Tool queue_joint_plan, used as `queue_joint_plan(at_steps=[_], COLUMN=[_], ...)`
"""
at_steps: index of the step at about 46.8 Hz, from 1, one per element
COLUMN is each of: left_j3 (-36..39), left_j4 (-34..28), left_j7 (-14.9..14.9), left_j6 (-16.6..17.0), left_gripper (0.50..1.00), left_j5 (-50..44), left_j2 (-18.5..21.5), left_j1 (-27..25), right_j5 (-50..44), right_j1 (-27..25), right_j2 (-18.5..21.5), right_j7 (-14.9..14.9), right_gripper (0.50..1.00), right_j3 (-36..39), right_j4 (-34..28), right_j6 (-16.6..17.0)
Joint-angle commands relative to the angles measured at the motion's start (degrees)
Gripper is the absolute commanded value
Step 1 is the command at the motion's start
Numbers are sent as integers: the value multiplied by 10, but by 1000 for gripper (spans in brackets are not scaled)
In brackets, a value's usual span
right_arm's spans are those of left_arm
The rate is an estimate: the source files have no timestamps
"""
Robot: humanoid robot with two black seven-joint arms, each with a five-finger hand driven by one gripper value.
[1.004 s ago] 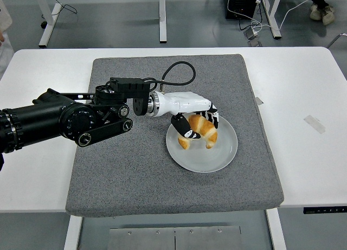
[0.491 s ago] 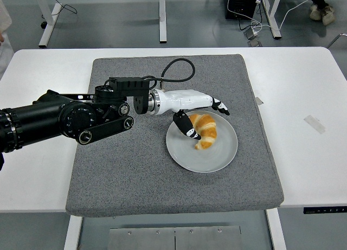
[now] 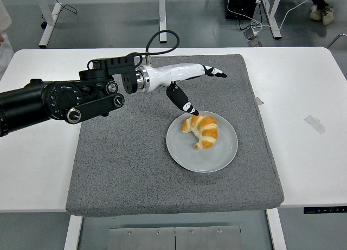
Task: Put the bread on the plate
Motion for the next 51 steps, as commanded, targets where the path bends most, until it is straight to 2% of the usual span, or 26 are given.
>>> queue_joint_plan(at_steps=[1,16,28,39,51], left_j3=[-1,-48,-126,-170,-210], left_j4=[0,1,3,35,40], left_j7=[-1,3,11,15,25], left_j6=[0,0,-1,-2,-2], left_gripper=[963,968,974,975,977], left_j5=[-30,-186,-304,-400,-466], left_j2=[15,109,173,191,207], left_j1=[-1,9,62,101,137], right_j5=[0,0,0,0,0], right_j1=[0,-1,-1,0,0], right_j2=[0,0,0,0,0], right_j7=[0,0,0,0,0], right_gripper=[1000,1000,1000,1000,1000], right_j3=[0,0,0,0,0], right_j4=[0,0,0,0,0], right_j6=[0,0,0,0,0])
